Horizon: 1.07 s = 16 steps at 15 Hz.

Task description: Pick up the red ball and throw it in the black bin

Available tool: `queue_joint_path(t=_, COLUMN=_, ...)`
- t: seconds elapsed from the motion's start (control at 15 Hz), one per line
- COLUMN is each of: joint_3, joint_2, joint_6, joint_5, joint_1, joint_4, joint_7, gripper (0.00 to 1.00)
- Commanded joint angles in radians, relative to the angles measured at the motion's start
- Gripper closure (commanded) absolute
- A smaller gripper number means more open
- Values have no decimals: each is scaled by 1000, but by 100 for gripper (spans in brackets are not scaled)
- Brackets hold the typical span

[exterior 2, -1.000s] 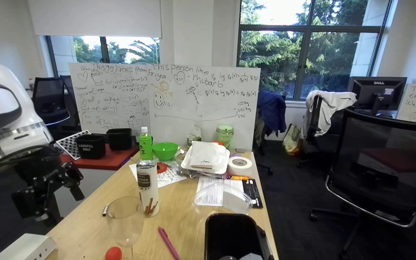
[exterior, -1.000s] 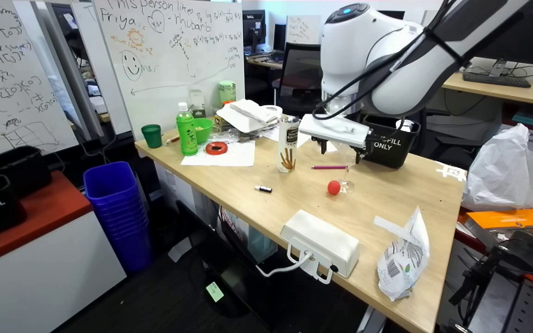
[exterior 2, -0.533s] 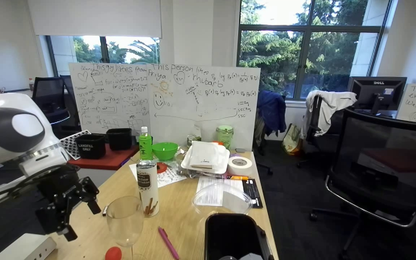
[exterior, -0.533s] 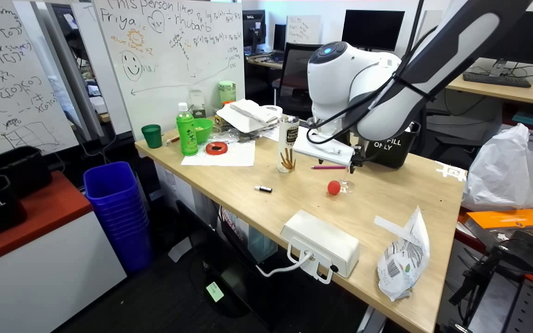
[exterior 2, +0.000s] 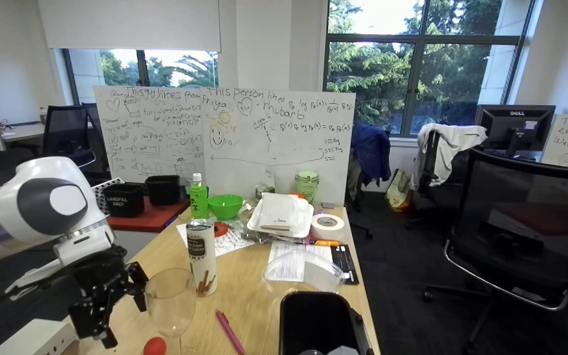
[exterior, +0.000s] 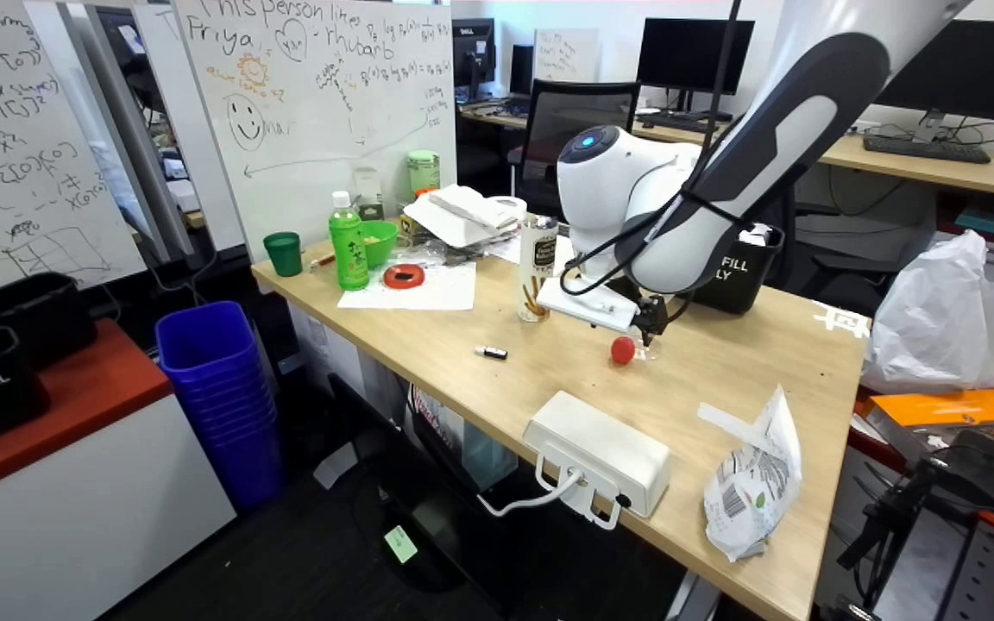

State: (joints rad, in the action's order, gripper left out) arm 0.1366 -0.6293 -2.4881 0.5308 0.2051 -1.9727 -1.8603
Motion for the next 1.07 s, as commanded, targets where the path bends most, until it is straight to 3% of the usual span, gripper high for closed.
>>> queue_joint_path(t=0.0, joint_3=11, joint_2=-49, joint_6=7, joint_5=-71, joint_1=7, joint_4=53, joint_7=29, gripper=0)
queue_joint_path(t=1.0, joint_3=69, joint_2=-182, joint_6=50, joint_5=-118, joint_1=33, joint_4=177, joint_7=24, gripper=0)
